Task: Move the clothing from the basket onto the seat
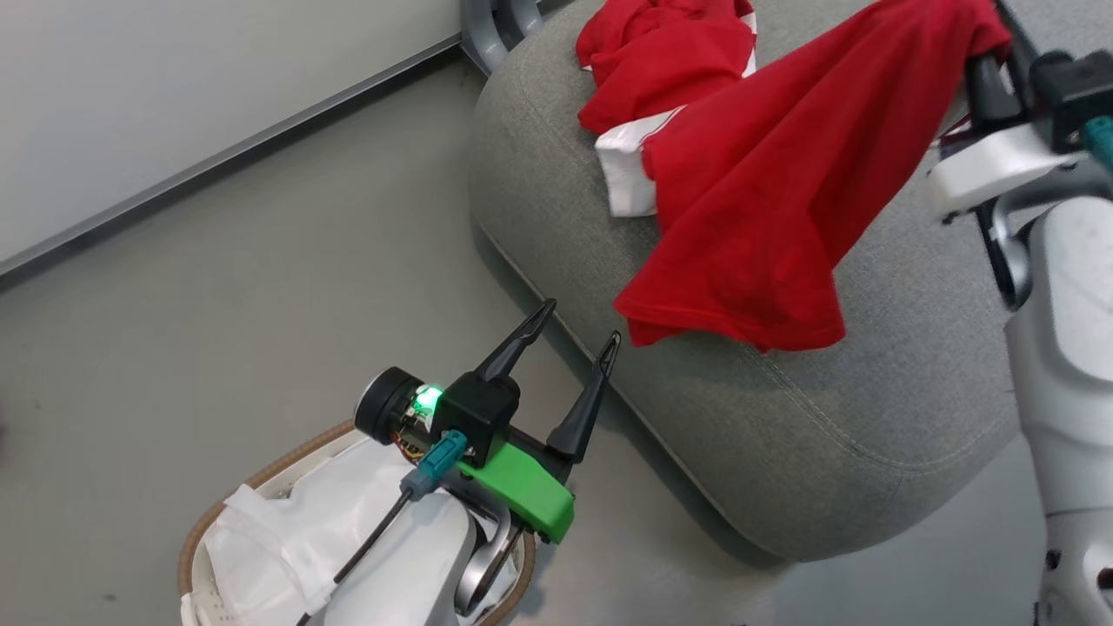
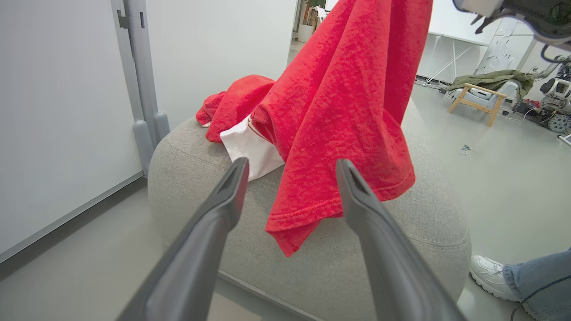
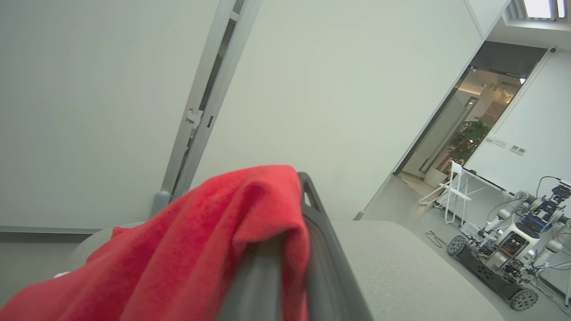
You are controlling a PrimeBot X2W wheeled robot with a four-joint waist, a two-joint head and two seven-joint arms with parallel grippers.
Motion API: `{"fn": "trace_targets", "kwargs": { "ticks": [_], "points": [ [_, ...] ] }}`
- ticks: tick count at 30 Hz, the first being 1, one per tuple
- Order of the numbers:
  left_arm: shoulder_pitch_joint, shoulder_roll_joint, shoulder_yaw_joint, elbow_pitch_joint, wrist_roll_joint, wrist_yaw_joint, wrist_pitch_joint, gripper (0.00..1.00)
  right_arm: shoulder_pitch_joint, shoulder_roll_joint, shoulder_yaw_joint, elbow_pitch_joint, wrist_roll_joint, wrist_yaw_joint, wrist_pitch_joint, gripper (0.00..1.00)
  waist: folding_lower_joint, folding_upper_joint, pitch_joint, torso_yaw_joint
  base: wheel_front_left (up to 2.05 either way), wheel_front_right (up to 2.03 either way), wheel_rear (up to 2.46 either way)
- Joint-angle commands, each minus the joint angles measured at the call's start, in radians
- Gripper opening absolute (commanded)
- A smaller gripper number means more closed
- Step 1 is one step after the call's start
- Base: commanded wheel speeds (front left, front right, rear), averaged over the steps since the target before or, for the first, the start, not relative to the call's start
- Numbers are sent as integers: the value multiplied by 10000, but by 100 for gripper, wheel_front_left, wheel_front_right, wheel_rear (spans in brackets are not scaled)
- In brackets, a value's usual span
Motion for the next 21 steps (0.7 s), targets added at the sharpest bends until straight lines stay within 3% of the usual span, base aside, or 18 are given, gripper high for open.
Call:
{"fn": "trace_targets", "kwargs": {
  "ticks": [1, 10, 21],
  "points": [
    [-214, 90, 41, -65, 145, -34, 1, 100, -437, -231, -53, 45, -73, -13, -7, 0, 0, -1, 429, 442, 0, 0, 0],
    [-884, 294, -68, -461, 508, -35, 3, 100, -3338, -2098, 152, 790, -510, -15, 460, 0, 0, -1, 1779, 1488, 0, 0, 0],
    [-1888, 617, -221, -731, 941, -36, 3, 100, -5672, -3364, -328, 2188, -785, -13, 963, 0, 0, -1, 3570, 2209, 0, 0, 0]
  ]
}}
